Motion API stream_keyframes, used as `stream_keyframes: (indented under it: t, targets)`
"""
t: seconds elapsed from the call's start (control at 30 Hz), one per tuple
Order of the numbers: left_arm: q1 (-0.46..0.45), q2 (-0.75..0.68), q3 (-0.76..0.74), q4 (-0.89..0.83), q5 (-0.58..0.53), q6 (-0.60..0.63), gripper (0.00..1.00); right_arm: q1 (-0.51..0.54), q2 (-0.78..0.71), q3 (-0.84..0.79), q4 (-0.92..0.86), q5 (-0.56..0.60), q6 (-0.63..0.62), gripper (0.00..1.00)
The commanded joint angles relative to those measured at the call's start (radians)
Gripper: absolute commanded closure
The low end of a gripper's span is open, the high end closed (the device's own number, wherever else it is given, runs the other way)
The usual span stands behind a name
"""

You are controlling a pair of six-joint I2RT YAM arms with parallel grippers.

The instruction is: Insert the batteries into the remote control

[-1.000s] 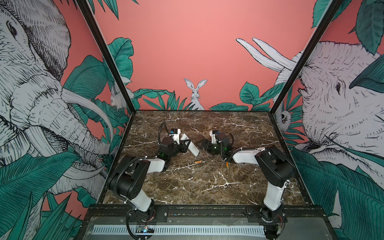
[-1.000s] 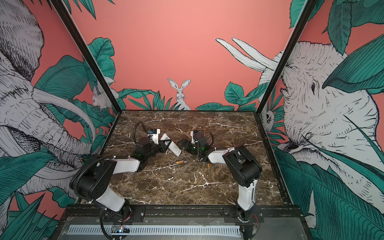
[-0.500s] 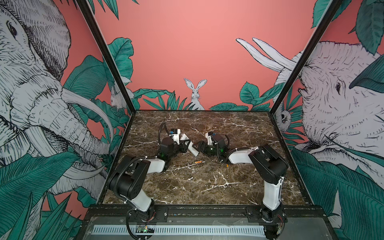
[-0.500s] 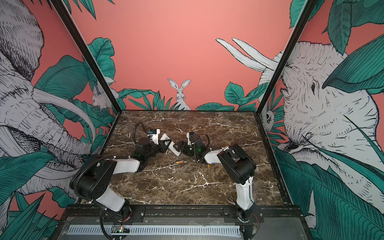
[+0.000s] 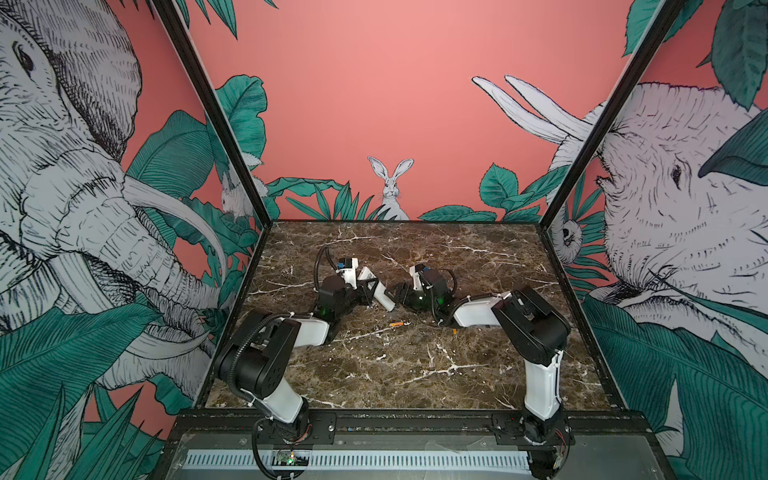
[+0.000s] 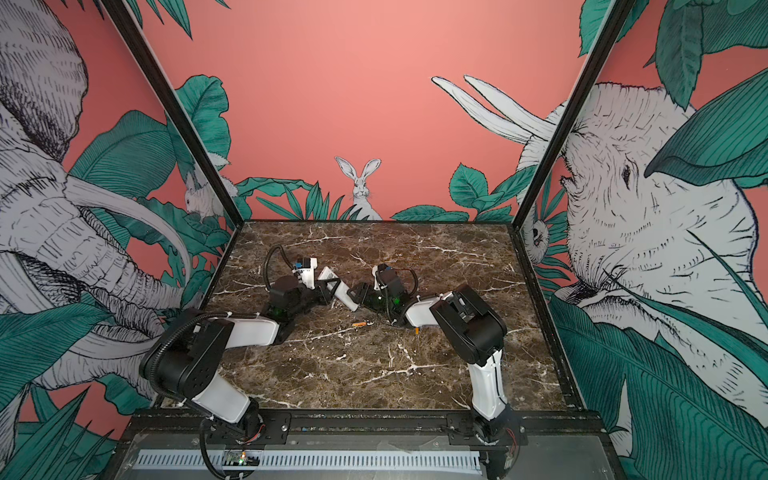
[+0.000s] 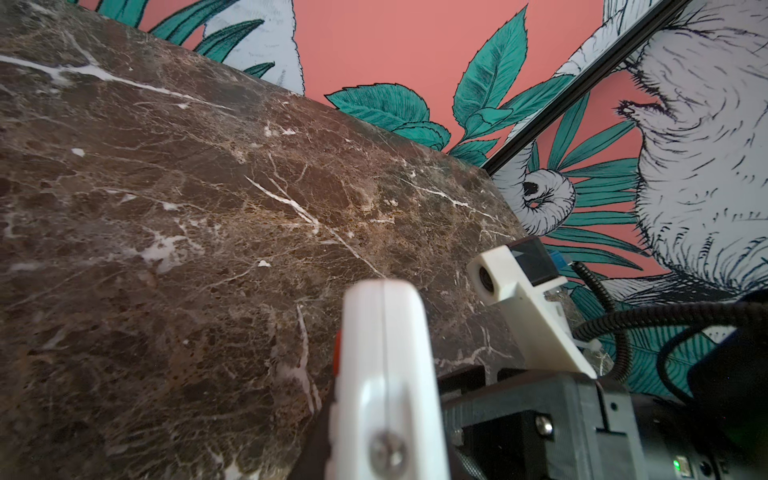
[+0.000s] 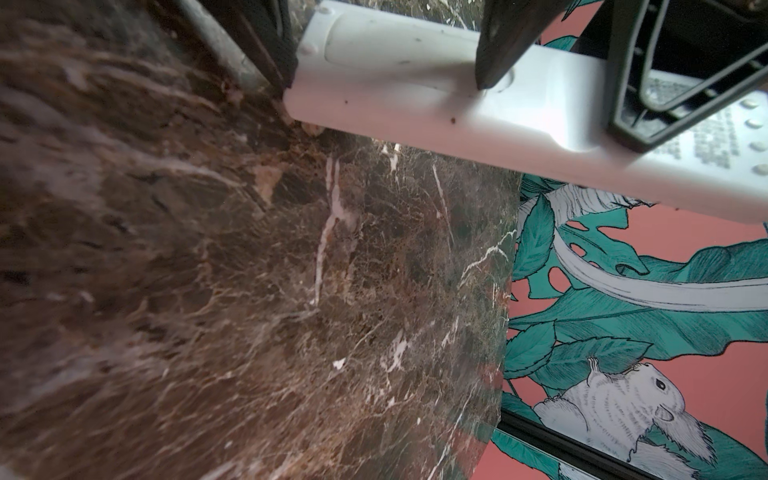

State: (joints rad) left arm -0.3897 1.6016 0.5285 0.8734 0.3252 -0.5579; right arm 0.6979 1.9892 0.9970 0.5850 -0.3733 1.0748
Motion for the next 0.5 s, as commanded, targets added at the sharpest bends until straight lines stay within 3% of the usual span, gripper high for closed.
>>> stream_keyframes:
  t: [0.0,0.47]
  targets:
    - [0.001,0.006,-0.021,0.02,-0.003,0.003,0.87,0.022,0.025,0.016,0.019,0.011,0.052,0.32]
    - [0.0,0.011,-0.017,0.019,-0.002,0.001,0.87,0.037,0.014,0.013,0.072,-0.008,0.071,0.27]
